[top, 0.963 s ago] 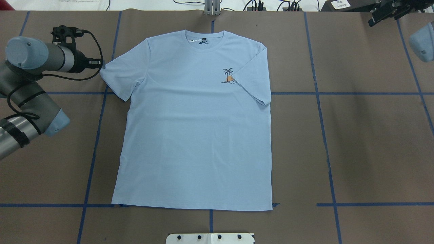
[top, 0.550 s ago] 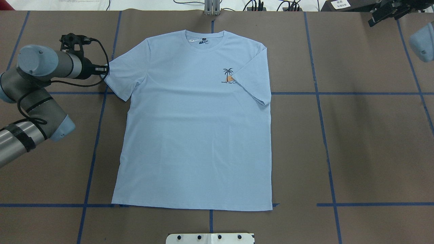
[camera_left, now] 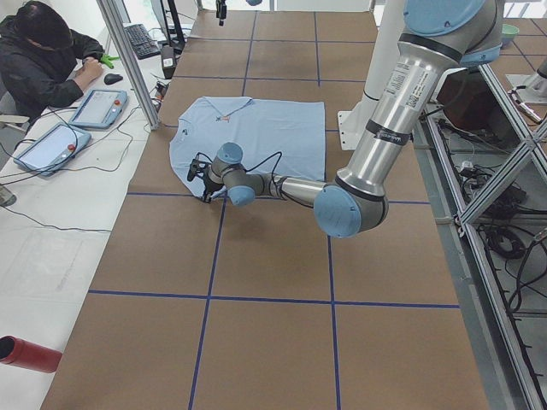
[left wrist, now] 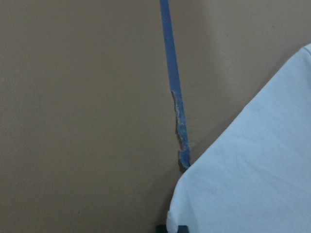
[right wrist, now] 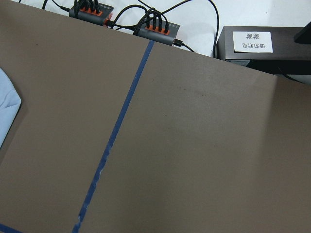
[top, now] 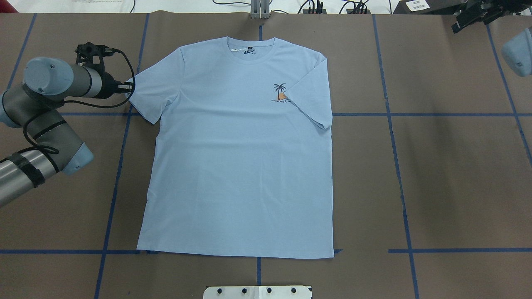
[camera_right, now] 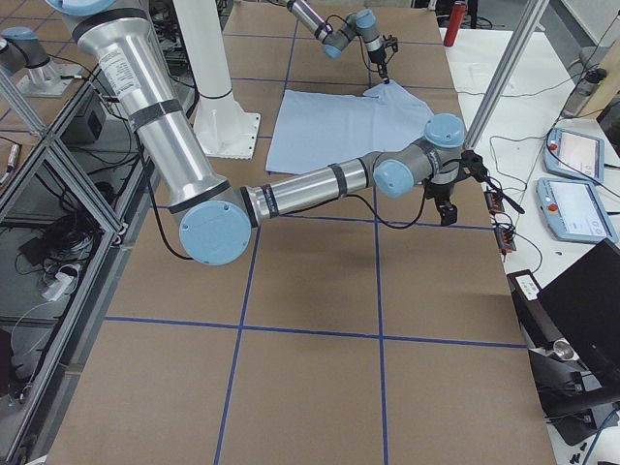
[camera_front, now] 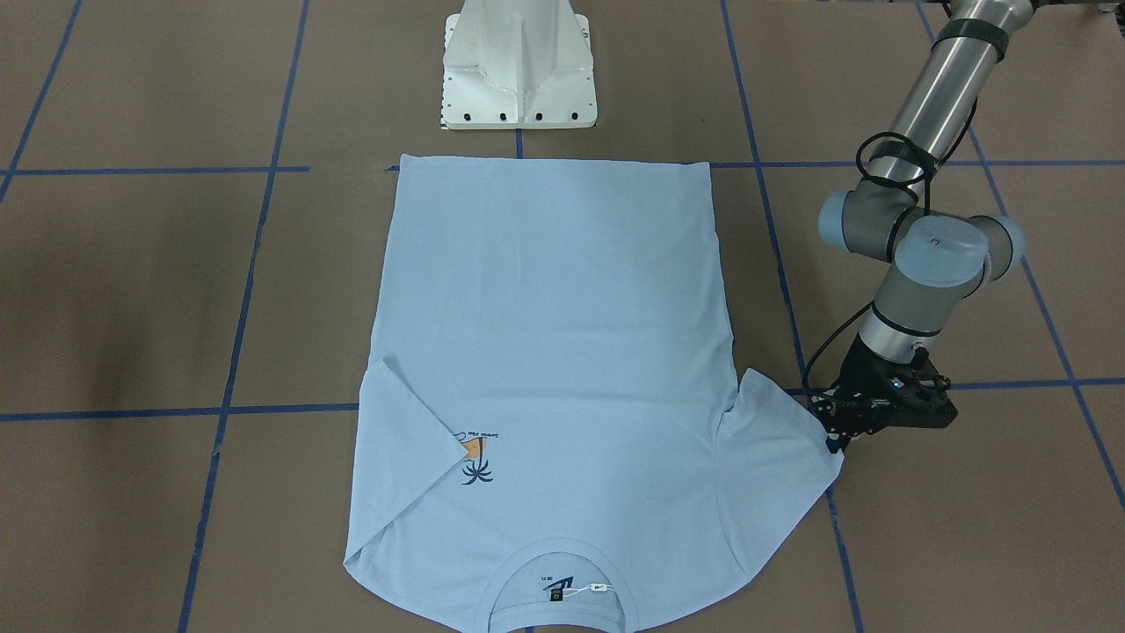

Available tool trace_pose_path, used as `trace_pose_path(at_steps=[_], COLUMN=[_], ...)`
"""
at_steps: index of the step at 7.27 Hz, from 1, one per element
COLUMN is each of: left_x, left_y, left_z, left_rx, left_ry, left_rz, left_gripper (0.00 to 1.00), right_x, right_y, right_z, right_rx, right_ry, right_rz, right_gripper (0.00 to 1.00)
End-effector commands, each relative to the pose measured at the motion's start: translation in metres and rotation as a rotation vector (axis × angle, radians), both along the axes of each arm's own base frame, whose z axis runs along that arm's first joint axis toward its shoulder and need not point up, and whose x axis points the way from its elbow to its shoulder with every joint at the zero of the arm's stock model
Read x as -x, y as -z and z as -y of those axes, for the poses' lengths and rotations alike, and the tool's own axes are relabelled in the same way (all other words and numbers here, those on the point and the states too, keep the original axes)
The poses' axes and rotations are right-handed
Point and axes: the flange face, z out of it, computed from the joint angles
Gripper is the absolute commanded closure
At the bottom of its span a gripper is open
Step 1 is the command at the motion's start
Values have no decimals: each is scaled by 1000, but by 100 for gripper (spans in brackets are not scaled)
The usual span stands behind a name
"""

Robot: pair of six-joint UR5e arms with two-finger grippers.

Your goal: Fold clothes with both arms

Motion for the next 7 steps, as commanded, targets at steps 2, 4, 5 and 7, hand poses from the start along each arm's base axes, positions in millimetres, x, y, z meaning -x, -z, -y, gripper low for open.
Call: trace_pose_path(at_steps=[2,4,5,7], left_x=[1,-25,-75,-122], left_y=[57,131,170,191], left_z=[-1,-5,-17,-4], left_rx=[-18,76,141,172], left_ry=[6,7,10,24], left_rz=[-26,0,-21,8], left_gripper=[100,100,100,100], right_x=[0,0,1,3], right_y=[1,1,2,0], right_z=[0,0,0,0], right_rx=[-2,-1,-1,3], right_ry=[-2,-3,-2,0], right_rz=[0,0,1,1], right_gripper=[0,0,0,0])
